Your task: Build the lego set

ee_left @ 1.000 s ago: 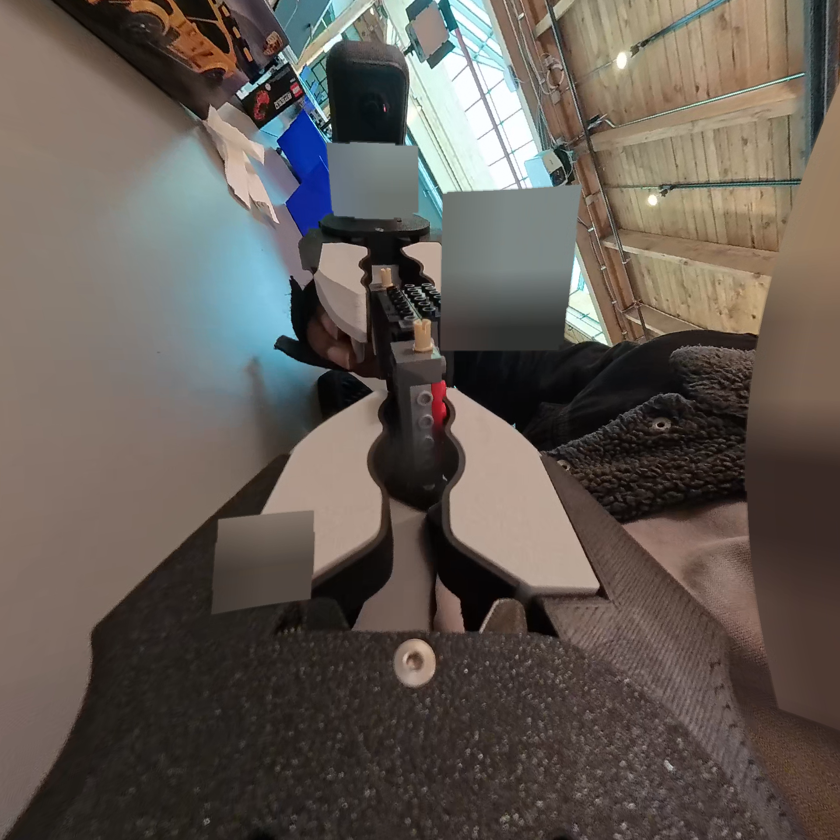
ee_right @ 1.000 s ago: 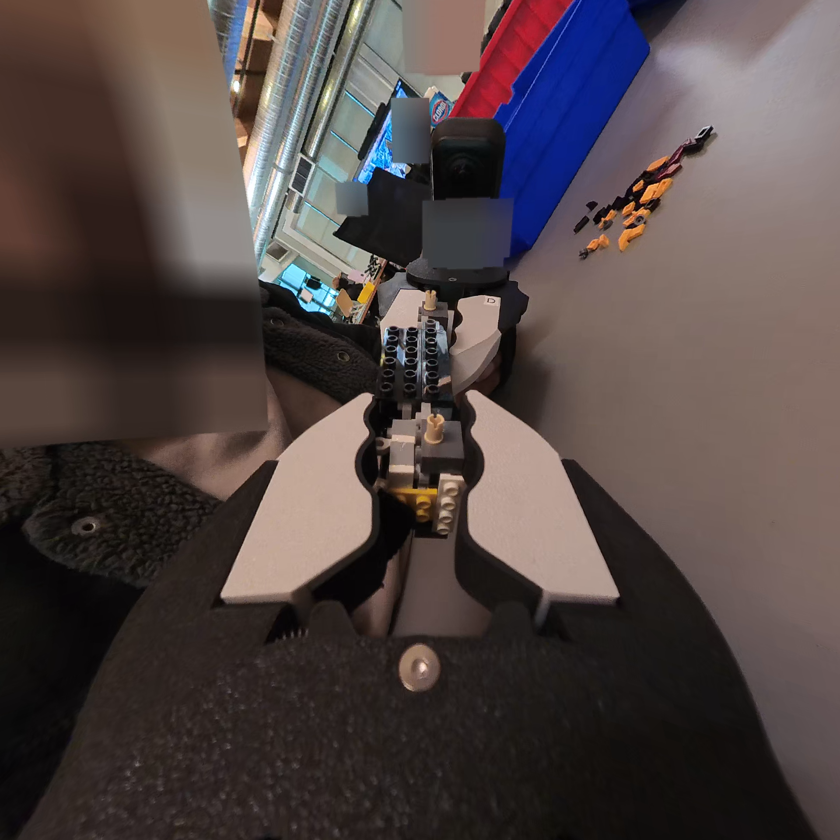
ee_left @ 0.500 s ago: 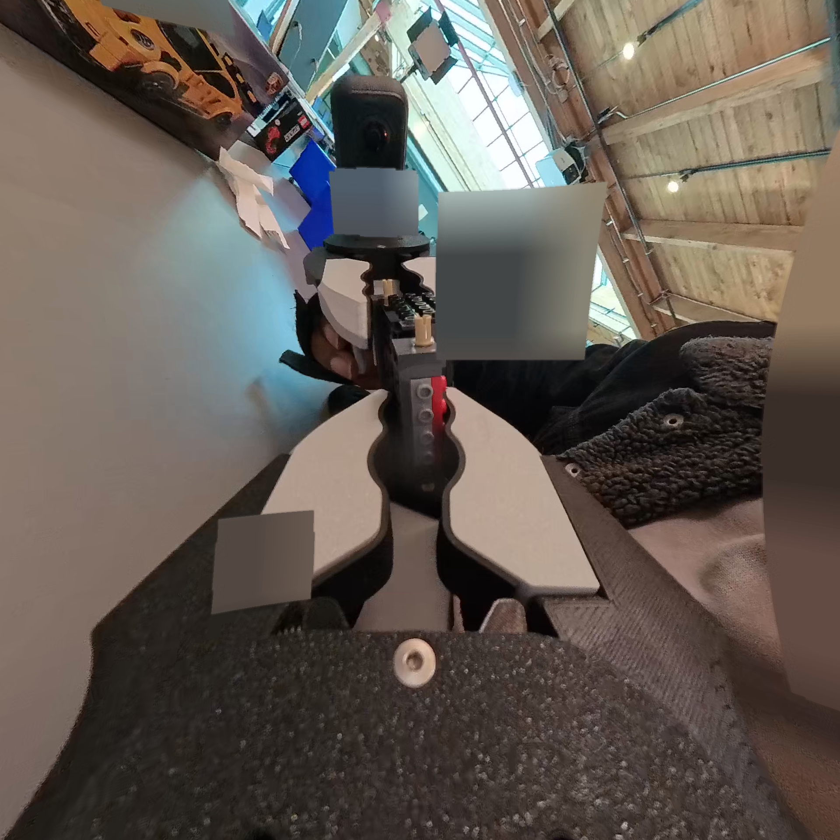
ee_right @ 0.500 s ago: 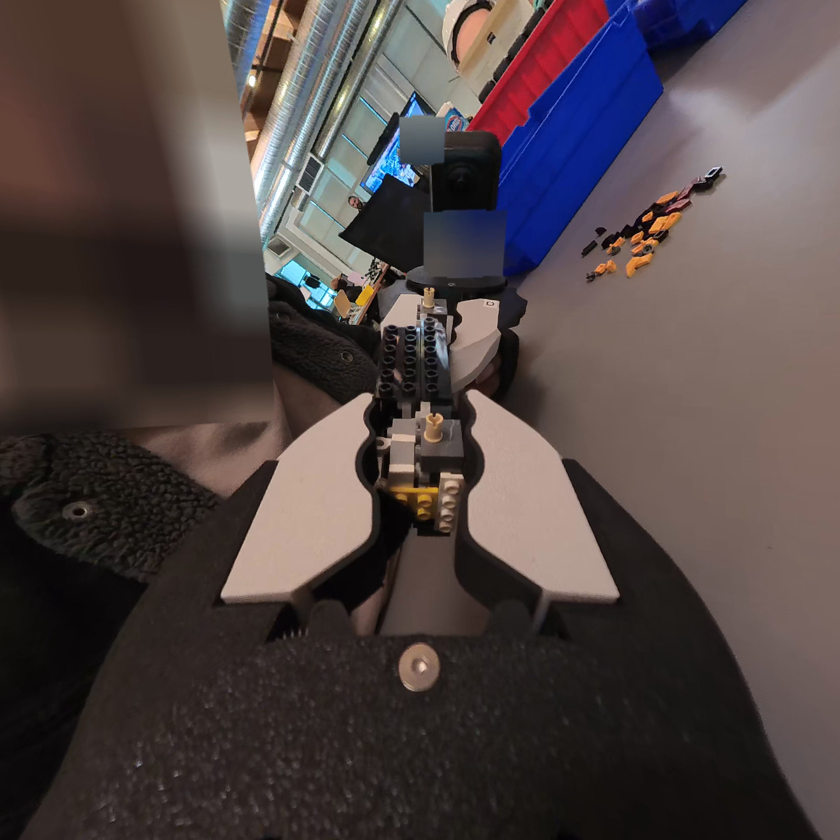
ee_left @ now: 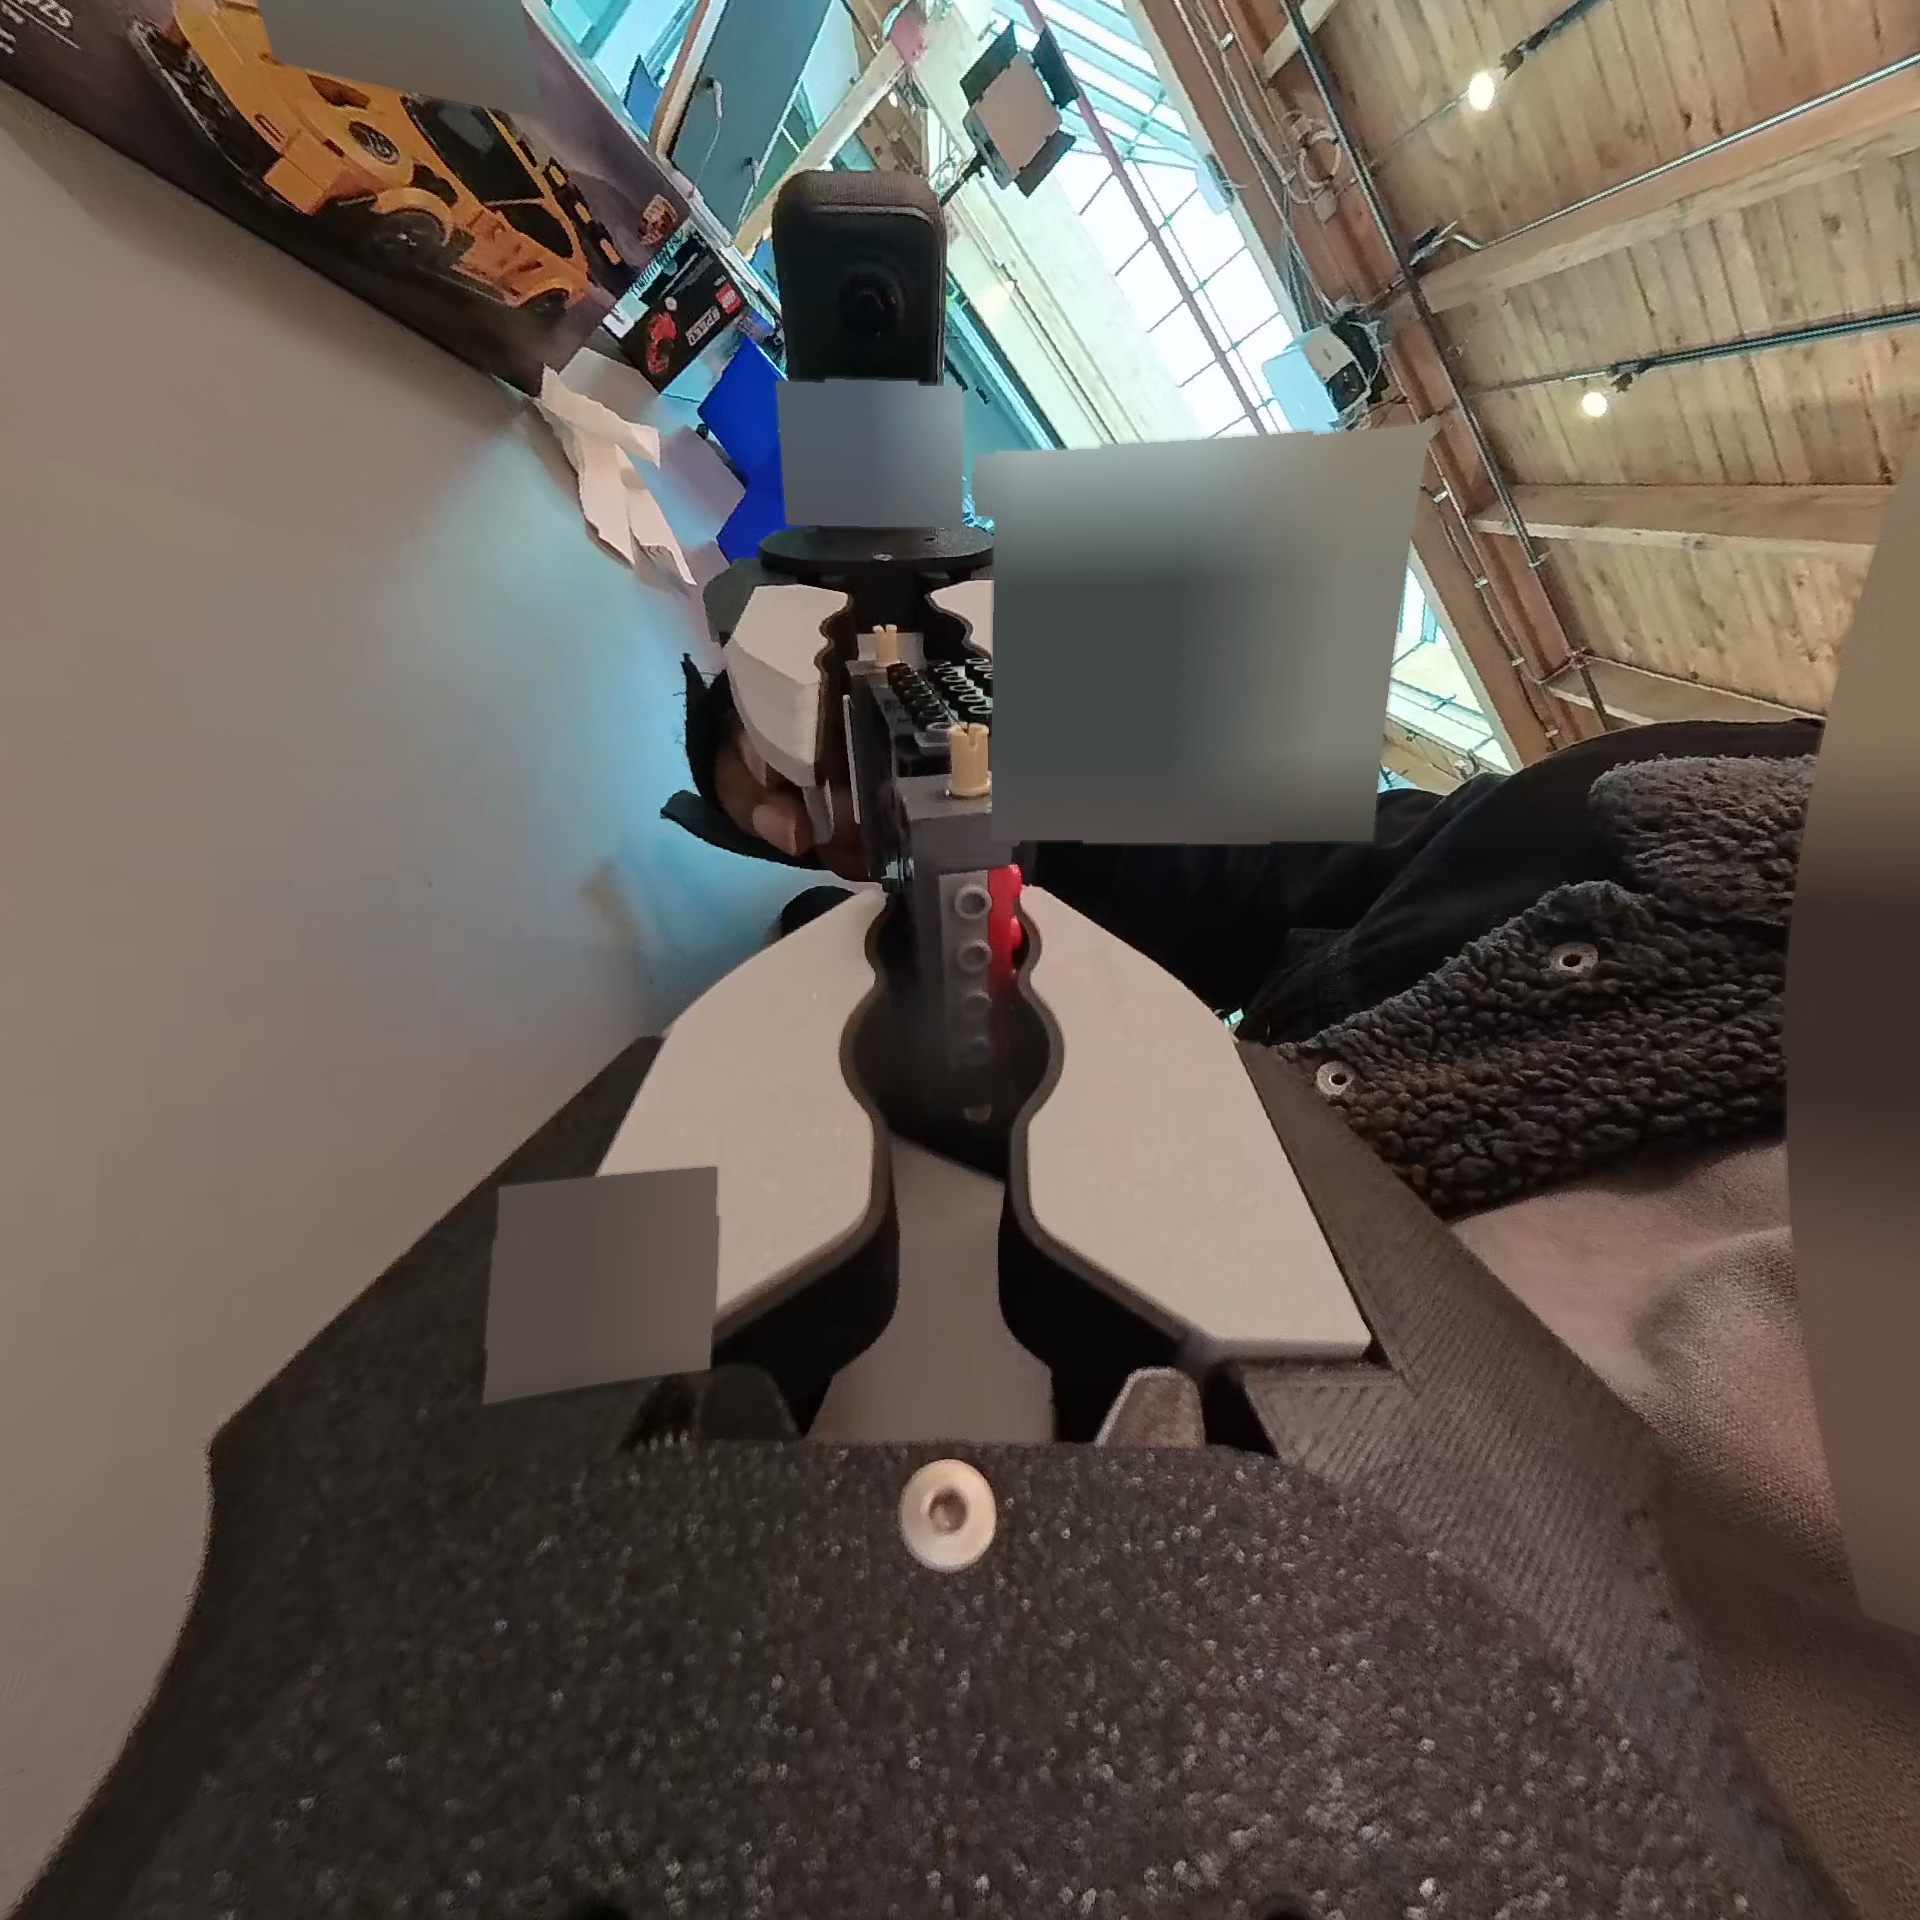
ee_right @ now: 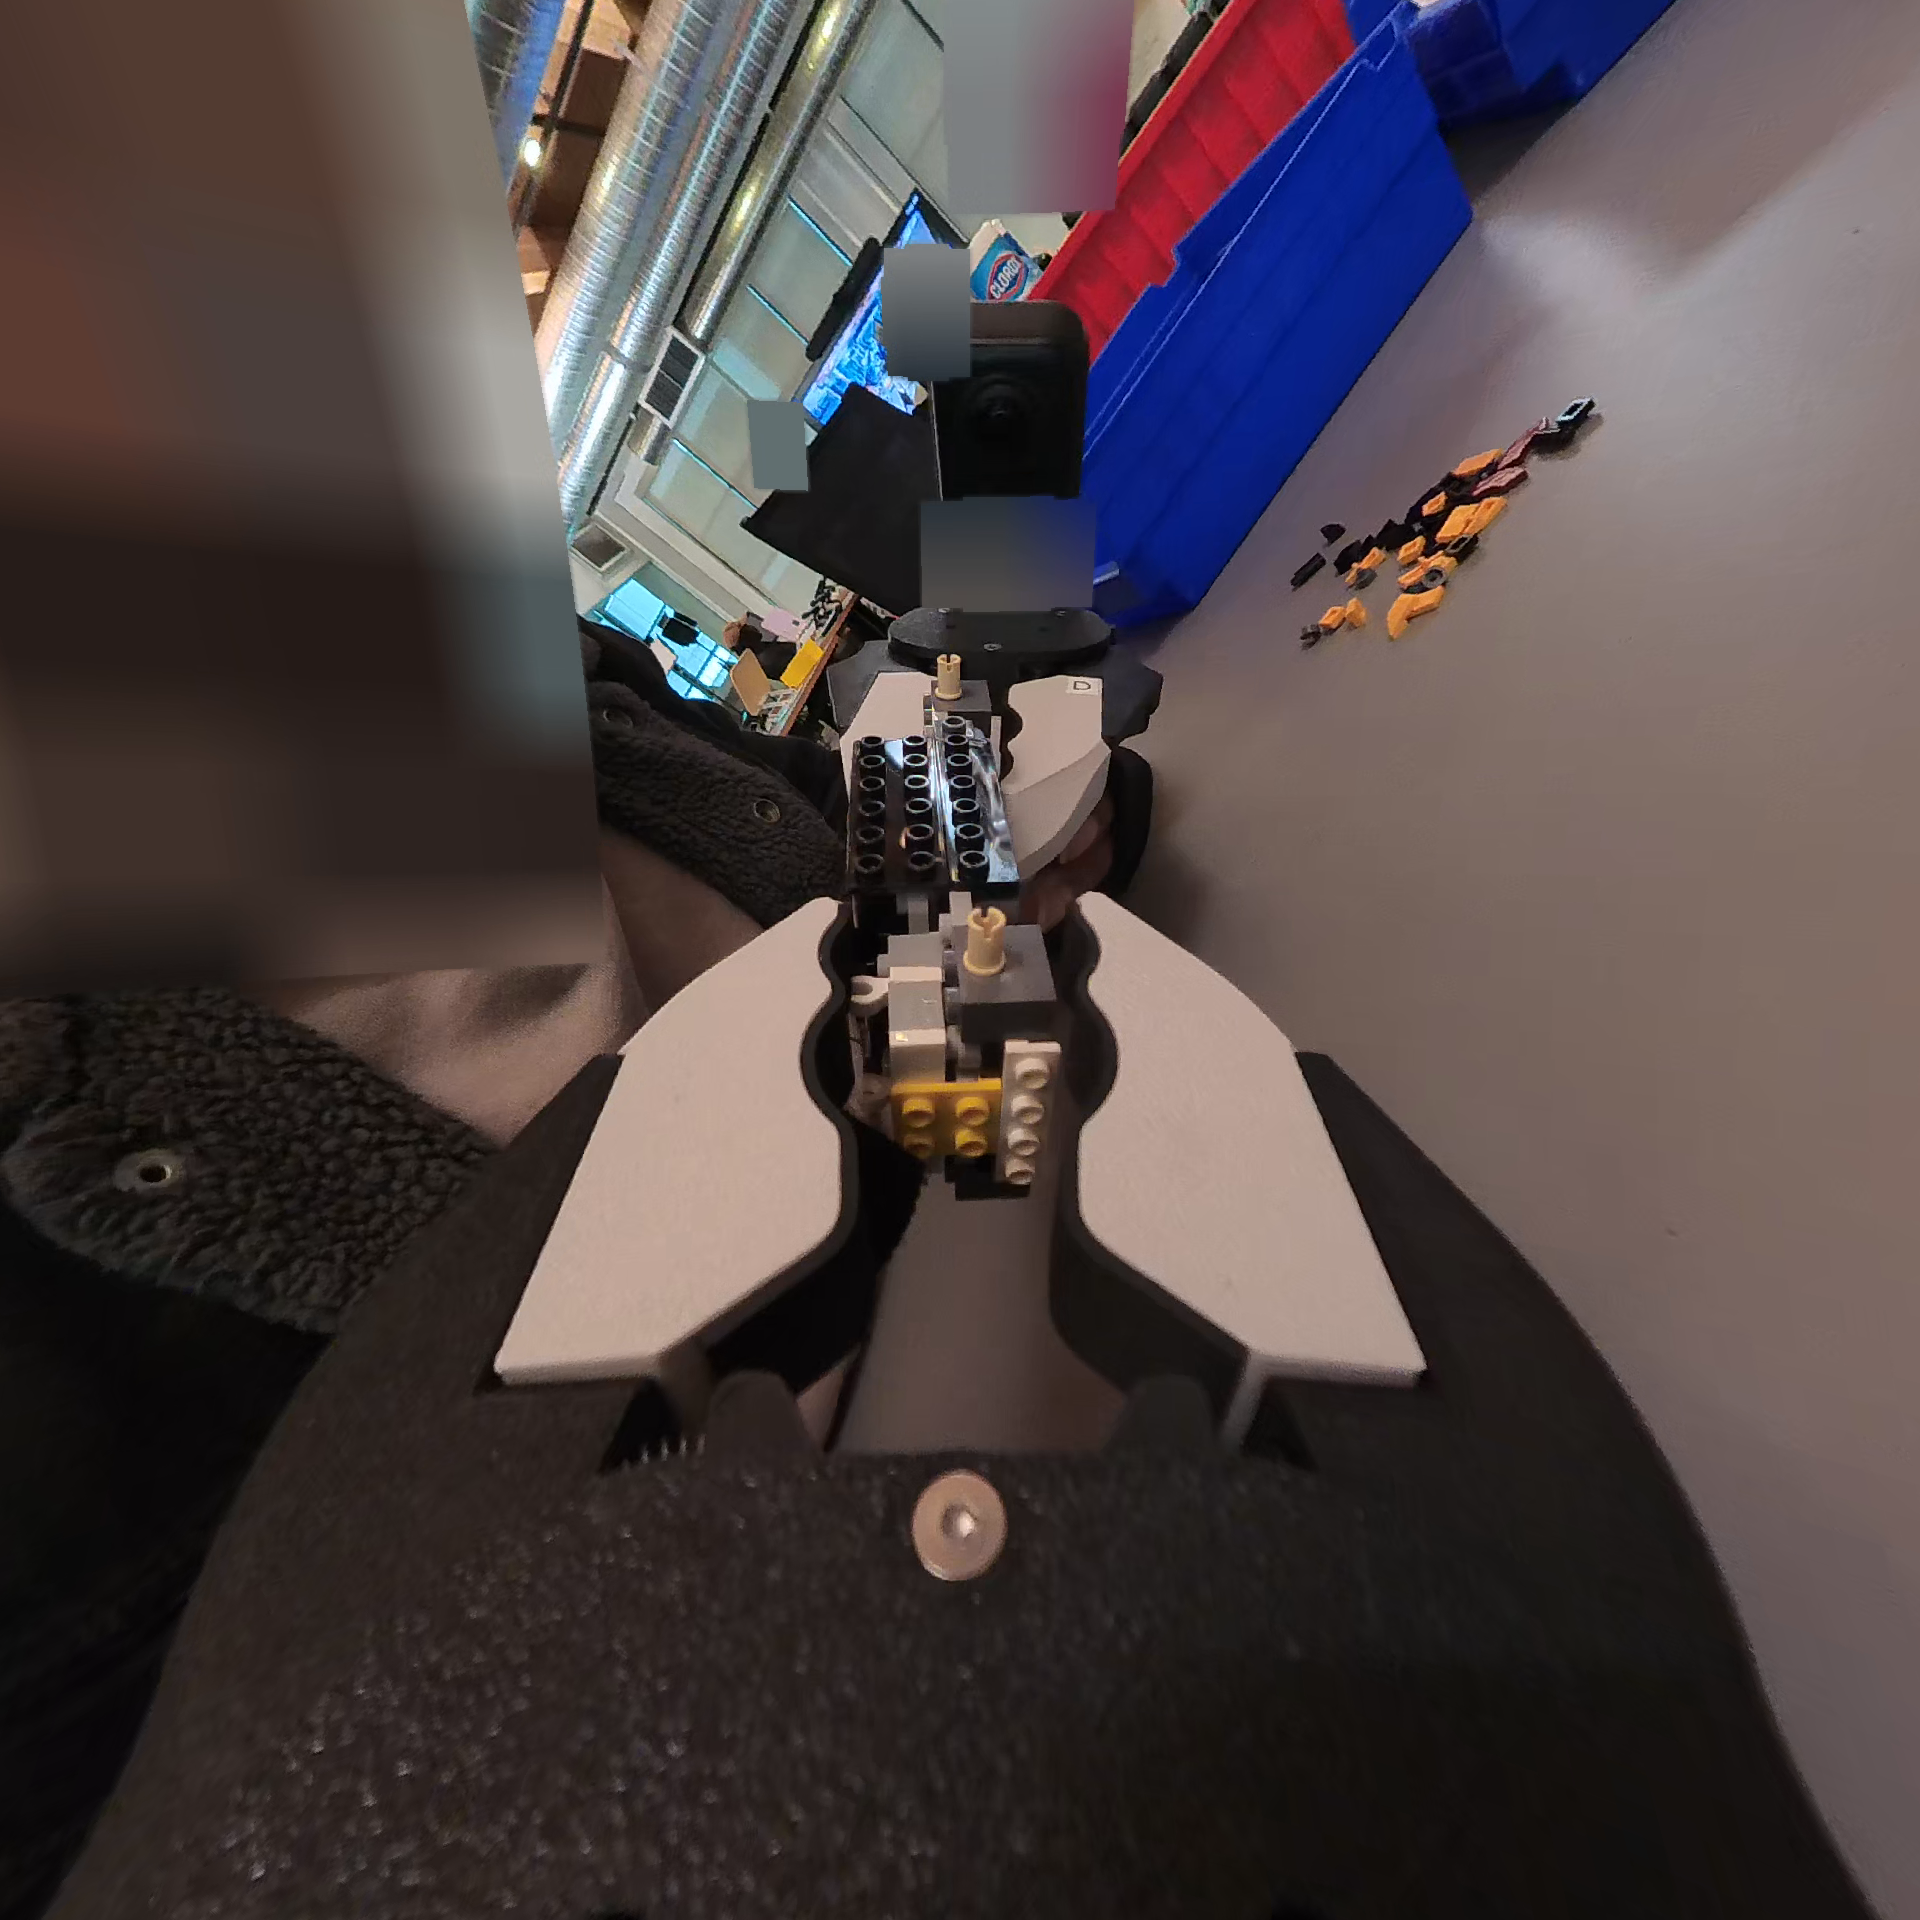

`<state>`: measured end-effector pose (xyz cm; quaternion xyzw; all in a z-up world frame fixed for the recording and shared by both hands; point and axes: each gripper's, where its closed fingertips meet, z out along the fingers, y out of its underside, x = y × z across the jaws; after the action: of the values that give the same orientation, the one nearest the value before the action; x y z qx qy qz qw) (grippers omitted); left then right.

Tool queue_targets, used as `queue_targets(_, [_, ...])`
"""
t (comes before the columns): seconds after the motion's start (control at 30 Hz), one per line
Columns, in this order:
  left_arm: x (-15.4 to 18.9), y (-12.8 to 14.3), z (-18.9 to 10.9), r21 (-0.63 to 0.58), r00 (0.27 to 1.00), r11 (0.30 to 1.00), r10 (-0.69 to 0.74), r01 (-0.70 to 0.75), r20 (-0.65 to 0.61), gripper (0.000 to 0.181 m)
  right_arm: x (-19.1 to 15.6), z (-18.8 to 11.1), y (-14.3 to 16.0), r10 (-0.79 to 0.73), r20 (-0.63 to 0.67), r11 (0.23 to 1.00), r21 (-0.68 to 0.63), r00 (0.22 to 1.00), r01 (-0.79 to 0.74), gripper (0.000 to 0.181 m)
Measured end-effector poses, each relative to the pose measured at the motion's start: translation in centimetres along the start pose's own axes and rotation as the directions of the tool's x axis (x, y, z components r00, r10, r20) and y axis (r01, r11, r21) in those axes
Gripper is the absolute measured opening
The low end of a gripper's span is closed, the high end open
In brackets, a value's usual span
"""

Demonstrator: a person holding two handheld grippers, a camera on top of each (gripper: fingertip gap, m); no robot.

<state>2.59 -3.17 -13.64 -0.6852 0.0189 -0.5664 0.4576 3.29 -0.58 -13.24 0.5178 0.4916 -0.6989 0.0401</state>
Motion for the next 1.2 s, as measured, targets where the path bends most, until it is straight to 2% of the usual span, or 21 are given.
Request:
queue_targets(0.63, [0.2,0.4,0.2,-0.034,0.999,0.998,0.048,-0.048,0.010,0.017,-0.3,-0.1,0.4,-0.076,0.064,0.992,0.108,0.995,0.069,0.034])
queue_targets(0.9, [-1.0,0.6,0.0,-0.046,0.997,0.997,-0.064,0.066,0.047,0.017,1.1,-0.1,0.6,0.021,0.074,0.988,0.149,0.997,-0.031,0.035])
queue_targets(1.2, [-2.9,0.7,-0.4,-0.006,0.963,0.965,-0.261,0.262,0.069,0.017,3.8,-0.4,0.5,0.064,-0.043,0.988,0.143,0.997,-0.057,0.043])
